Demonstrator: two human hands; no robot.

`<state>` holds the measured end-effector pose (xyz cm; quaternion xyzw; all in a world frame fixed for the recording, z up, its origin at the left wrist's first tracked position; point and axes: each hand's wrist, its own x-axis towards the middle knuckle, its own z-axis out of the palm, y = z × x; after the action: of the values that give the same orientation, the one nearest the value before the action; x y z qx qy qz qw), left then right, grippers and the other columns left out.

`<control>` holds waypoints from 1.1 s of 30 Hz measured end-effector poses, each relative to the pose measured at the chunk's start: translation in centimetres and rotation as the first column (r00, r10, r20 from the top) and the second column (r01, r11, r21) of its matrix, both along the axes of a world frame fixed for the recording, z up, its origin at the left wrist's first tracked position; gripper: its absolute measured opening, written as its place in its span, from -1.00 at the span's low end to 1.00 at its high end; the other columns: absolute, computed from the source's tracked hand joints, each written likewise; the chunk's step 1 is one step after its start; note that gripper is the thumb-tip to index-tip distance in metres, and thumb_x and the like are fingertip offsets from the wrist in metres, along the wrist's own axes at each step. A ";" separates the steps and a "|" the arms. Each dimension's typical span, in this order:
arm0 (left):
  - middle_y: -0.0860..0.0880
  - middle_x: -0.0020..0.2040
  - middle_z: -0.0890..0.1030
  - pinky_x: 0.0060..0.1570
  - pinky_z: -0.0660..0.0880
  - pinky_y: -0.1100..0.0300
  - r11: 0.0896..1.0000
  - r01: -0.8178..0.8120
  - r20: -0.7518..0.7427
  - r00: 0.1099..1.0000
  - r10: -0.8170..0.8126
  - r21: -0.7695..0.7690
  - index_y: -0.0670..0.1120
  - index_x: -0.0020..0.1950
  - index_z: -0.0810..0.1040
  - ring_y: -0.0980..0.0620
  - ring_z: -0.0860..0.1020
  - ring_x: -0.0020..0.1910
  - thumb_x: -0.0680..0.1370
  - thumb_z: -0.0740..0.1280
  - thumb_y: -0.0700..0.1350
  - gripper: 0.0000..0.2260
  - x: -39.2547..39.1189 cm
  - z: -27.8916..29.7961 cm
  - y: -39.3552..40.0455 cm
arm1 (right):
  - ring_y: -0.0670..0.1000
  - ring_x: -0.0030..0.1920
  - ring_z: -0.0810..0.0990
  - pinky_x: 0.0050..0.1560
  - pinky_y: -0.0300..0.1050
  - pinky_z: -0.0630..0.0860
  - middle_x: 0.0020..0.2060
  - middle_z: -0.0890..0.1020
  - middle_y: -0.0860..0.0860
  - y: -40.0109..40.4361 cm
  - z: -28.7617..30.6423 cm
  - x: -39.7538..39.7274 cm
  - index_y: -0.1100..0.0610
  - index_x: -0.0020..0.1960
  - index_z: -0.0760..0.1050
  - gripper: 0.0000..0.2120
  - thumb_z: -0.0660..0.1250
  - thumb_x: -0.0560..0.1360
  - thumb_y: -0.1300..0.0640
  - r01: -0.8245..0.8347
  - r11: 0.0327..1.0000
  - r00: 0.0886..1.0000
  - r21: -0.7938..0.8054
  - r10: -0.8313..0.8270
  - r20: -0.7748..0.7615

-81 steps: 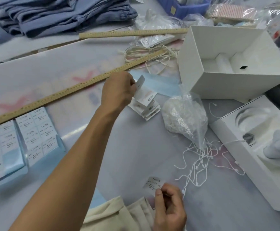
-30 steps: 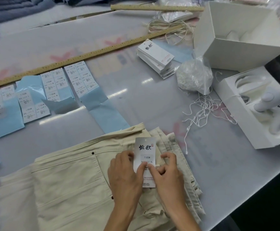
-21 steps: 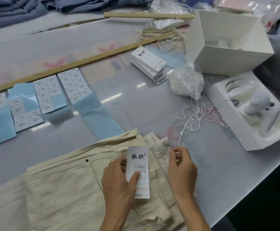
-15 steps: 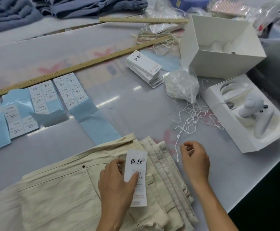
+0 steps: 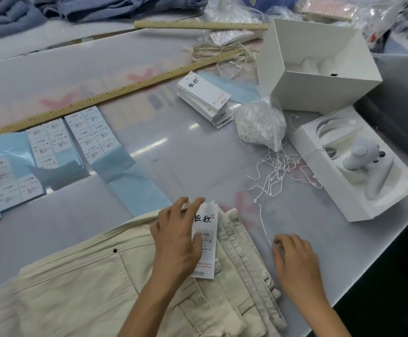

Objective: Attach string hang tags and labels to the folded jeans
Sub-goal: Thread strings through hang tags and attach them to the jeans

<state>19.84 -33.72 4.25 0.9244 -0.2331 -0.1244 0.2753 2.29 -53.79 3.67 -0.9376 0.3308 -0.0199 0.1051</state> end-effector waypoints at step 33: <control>0.02 -0.09 0.75 -0.07 0.60 0.23 0.726 -0.333 -0.540 0.839 -0.063 -0.602 -0.01 0.00 0.75 0.04 0.71 -0.06 0.64 0.35 -0.18 -0.83 1.2 3.0 0.9 | -0.06 -0.13 0.58 -0.14 -0.15 0.54 -0.12 0.58 -0.08 10.3 3.8 11.1 0.12 -0.04 0.59 -0.92 0.42 0.55 0.28 -0.196 0.888 0.807 0.416 -0.094 0.582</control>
<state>21.01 -32.84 7.23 0.7045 -0.1065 -0.2578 0.6526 13.40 -43.45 7.44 -0.8419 0.2511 -0.2275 0.4199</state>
